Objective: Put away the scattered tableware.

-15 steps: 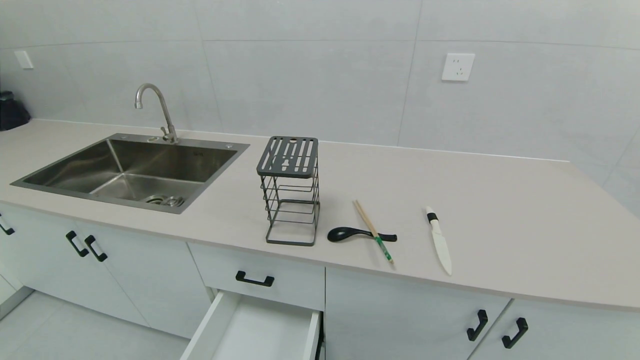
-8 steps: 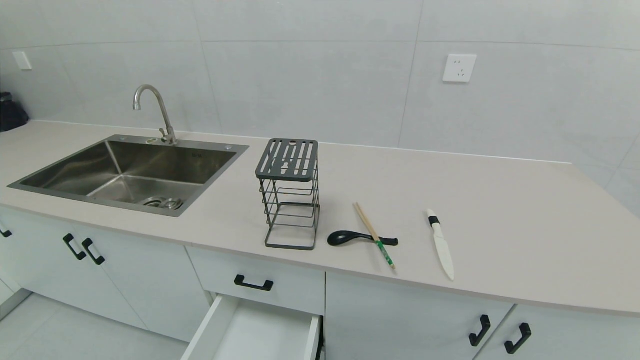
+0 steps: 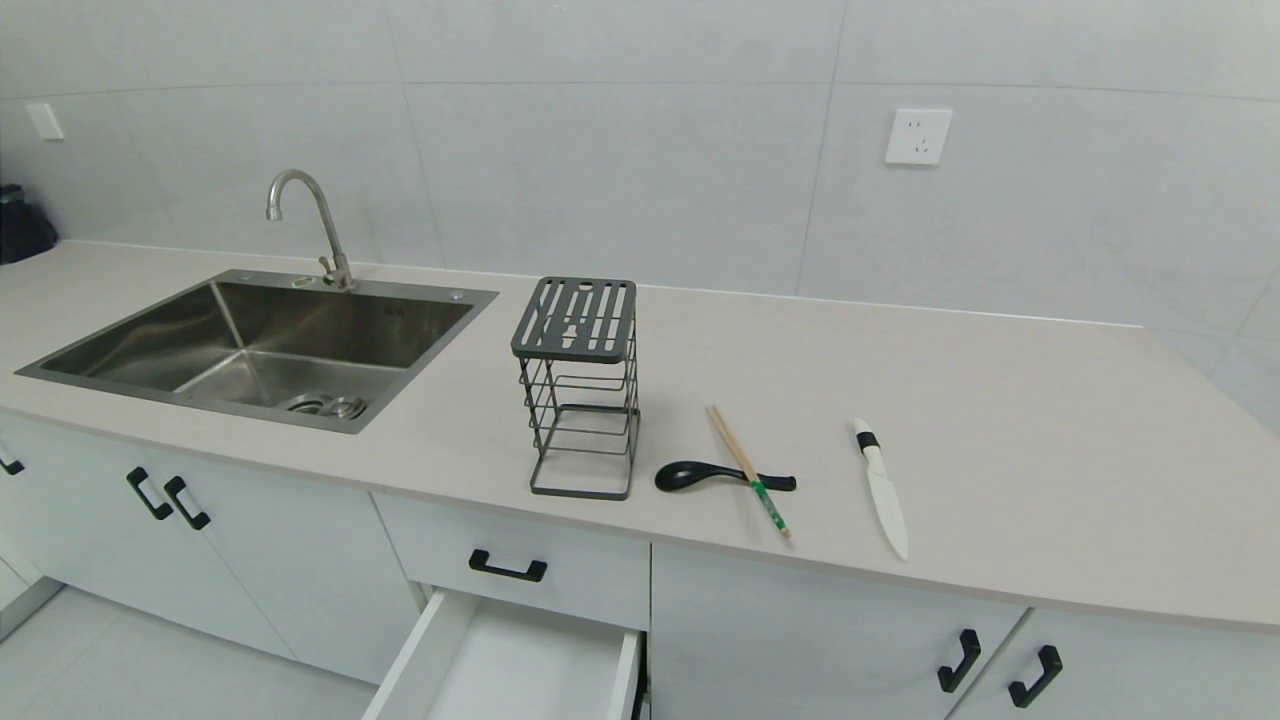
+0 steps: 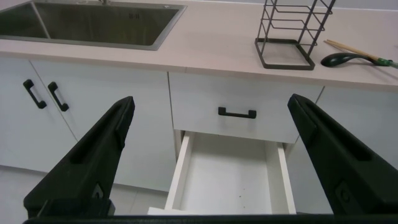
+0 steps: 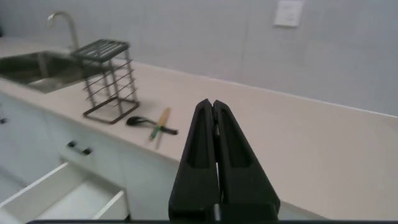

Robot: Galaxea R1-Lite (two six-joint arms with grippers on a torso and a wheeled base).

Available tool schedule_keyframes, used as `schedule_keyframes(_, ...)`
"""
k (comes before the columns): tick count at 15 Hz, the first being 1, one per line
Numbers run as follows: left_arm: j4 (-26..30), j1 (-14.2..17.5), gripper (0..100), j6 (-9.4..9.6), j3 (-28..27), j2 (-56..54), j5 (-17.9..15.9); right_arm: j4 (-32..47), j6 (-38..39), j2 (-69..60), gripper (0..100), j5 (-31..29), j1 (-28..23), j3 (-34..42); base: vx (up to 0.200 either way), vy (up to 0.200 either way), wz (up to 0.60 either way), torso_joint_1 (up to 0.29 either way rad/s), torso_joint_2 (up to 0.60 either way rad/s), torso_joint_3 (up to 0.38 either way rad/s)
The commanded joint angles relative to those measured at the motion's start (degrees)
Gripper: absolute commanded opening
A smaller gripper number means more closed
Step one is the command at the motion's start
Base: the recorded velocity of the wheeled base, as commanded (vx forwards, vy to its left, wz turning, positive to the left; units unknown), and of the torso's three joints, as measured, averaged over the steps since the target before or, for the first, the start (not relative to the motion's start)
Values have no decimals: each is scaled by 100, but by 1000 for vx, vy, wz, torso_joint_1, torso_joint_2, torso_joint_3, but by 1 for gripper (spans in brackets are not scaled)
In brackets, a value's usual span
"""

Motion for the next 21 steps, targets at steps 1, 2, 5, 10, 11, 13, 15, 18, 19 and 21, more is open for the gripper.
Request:
schedule_keyframes(1,-1,-9,100,-2,1,9,-2,37,-26,1023,100,359,20,-178,0,0,0,0,0,0)
schedule_keyframes(2,-1,0,100,-2,1,9,-2,46,-70,1172,100,429,12,-213,0,0,0,0,0,0)
schedule_keyframes(5,-1,0,100,-2,1,9,-2,54,-255,1990,100,640,267,-213,0,0,0,0,0,0)
schedule_keyframes(10,-1,0,100,-2,1,9,-2,-165,-26,3352,100,16,1699,-240,0,0,0,0,0,0)
schedule_keyframes(11,-1,0,100,-2,1,9,-2,-350,193,3616,100,-168,1980,-248,0,0,0,0,0,0)
schedule_keyframes(13,-1,0,100,-2,1,9,-2,-772,721,4398,100,-564,2719,-459,0,0,0,0,0,0)
schedule_keyframes(15,-1,0,100,-2,1,9,-2,-816,809,5031,100,-669,2859,-767,0,0,0,0,0,0)
schedule_keyframes(18,-1,0,100,-2,1,9,-2,-816,800,5892,100,-828,2877,-1031,0,0,0,0,0,0)
schedule_keyframes(19,-1,0,100,-2,1,9,-2,-816,782,6130,100,-1056,2868,-1145,0,0,0,0,0,0)
schedule_keyframes(21,-1,0,100,-2,1,9,-2,-824,782,6833,100,-1276,2868,-1584,0,0,0,0,0,0)
